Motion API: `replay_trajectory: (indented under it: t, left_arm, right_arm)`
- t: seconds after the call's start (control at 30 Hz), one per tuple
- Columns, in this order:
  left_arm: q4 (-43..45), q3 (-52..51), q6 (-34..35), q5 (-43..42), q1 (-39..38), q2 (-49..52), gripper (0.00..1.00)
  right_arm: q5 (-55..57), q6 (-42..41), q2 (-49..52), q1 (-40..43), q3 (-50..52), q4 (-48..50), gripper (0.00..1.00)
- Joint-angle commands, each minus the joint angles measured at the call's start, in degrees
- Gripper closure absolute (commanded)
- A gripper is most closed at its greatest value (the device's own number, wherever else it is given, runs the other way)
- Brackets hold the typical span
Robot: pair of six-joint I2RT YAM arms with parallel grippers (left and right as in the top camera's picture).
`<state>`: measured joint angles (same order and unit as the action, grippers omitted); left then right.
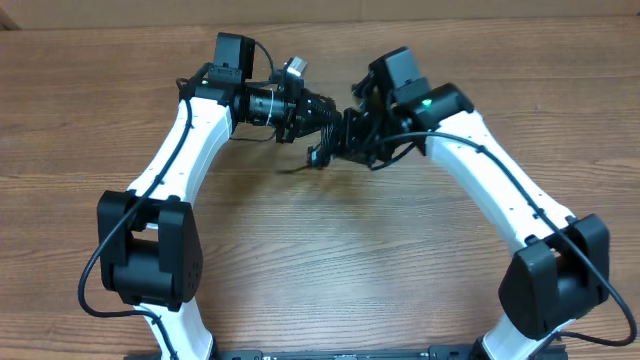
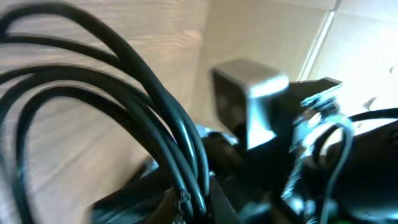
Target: Untangle cables
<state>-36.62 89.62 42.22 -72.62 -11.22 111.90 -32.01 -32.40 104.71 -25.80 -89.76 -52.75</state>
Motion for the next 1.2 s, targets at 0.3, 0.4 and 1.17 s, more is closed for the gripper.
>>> replay_trajectory:
  t: [0.3,0.4,1.17]
  left_arm:
    - [4.2,1.4,-4.3,-7.1,0.1,-1.4,0.82]
    - [3.5,1.4,-9.1,-0.4,0.1,-1.4,0.96]
    - [-1.5,1.3,33.7,2.1,-4.2,-1.4,0.94]
  right_arm:
    - [-1.4,3.1,-0.2,2.2,-0.1,-3.8,0.92]
    - [2.8,6.5,-3.4,7.1,-0.1,-8.7,0.73]
    - [20.0,21.7,-3.3,1.8,0.1,-3.2,0.72]
